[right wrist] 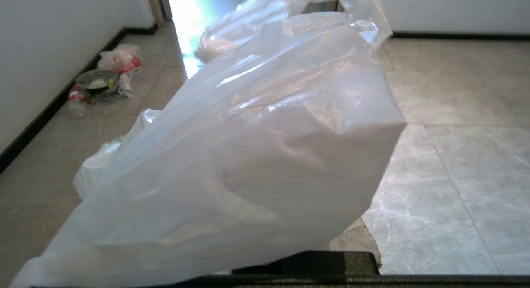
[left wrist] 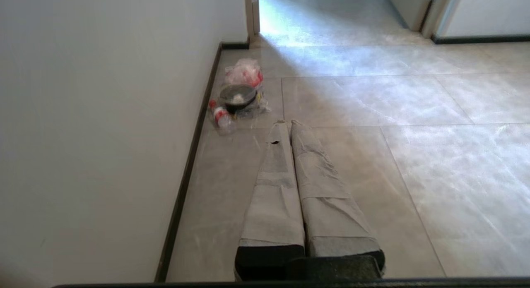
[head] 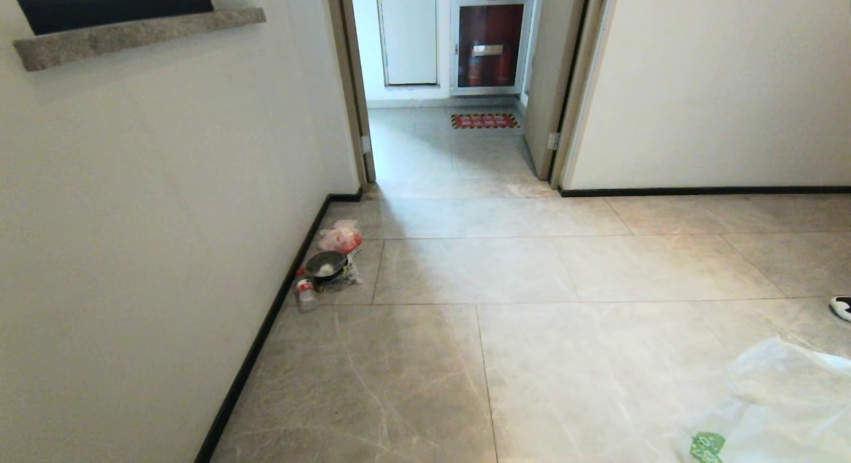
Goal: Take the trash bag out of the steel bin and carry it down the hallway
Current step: Put the trash bag at the door
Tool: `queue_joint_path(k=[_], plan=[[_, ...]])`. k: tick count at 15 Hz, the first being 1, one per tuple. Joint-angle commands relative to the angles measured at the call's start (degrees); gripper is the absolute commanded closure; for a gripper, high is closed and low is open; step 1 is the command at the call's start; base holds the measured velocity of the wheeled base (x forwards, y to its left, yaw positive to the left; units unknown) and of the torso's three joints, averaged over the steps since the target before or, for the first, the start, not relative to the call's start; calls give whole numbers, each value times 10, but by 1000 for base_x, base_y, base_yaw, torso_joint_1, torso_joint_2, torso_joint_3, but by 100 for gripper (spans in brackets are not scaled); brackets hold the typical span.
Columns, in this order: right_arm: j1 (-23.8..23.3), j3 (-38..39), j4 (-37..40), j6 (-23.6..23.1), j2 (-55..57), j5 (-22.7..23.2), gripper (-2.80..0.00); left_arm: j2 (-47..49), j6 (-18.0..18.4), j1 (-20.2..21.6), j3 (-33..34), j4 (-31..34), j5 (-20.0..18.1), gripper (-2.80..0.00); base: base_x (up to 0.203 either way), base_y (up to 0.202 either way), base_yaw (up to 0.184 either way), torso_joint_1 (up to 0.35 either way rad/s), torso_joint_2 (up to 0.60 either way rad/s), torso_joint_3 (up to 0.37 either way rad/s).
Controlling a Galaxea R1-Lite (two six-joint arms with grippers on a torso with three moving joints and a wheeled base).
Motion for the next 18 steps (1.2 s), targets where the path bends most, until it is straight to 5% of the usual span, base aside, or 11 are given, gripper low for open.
queue_joint_path(k=[1, 18], plan=[[0, 0, 0, -1, 0, 0, 0, 0, 0, 0, 0, -1, 0, 0, 213, 0, -3, 4, -5, -7], [0, 0, 0, -1, 0, 0, 0, 1, 1, 0, 0, -1, 0, 0, 191, 0, 1, 4, 2, 2]])
